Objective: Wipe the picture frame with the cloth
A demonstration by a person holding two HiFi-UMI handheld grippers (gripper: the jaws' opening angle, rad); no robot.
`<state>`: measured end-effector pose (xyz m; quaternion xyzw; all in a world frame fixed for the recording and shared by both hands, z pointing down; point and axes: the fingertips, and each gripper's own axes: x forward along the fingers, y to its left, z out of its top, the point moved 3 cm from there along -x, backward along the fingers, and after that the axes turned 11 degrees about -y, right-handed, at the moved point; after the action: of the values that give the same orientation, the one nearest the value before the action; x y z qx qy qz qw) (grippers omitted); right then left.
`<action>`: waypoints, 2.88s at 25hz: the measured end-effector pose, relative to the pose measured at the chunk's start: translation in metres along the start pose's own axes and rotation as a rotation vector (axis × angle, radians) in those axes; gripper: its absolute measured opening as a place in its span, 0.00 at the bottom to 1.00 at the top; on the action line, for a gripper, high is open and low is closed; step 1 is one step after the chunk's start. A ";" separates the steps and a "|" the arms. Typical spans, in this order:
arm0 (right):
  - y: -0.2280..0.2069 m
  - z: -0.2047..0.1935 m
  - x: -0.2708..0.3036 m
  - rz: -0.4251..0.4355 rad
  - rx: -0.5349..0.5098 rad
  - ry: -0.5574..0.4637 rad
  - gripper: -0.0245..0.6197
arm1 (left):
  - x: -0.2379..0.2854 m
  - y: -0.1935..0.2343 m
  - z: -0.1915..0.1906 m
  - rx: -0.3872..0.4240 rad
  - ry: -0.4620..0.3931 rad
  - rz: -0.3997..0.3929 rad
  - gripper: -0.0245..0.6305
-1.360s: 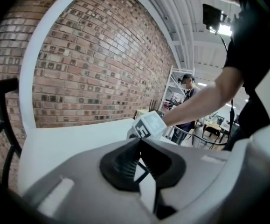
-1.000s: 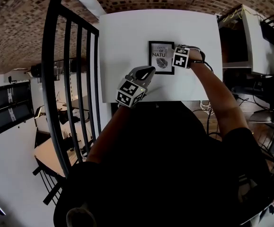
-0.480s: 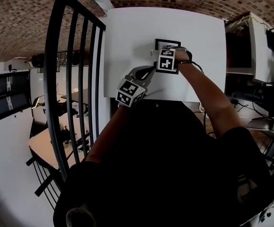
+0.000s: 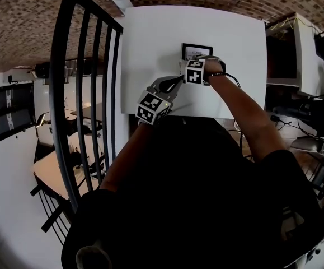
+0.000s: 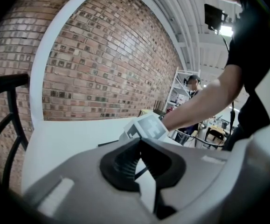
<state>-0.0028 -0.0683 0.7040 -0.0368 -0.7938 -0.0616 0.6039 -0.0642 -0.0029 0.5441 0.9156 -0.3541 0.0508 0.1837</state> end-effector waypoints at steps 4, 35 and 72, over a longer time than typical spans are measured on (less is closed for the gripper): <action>0.004 -0.021 -0.008 -0.010 0.010 0.014 0.22 | 0.009 -0.003 0.000 0.011 0.011 -0.024 0.04; 0.007 -0.039 -0.034 -0.031 0.093 -0.033 0.22 | 0.026 -0.004 0.000 -0.021 0.060 -0.041 0.04; 0.058 -0.101 -0.029 0.028 0.167 0.040 0.22 | 0.043 -0.006 -0.013 -0.037 0.091 -0.068 0.04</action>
<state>0.1096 -0.0252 0.7057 0.0039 -0.7834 0.0126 0.6214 -0.0280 -0.0207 0.5635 0.9204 -0.3147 0.0795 0.2179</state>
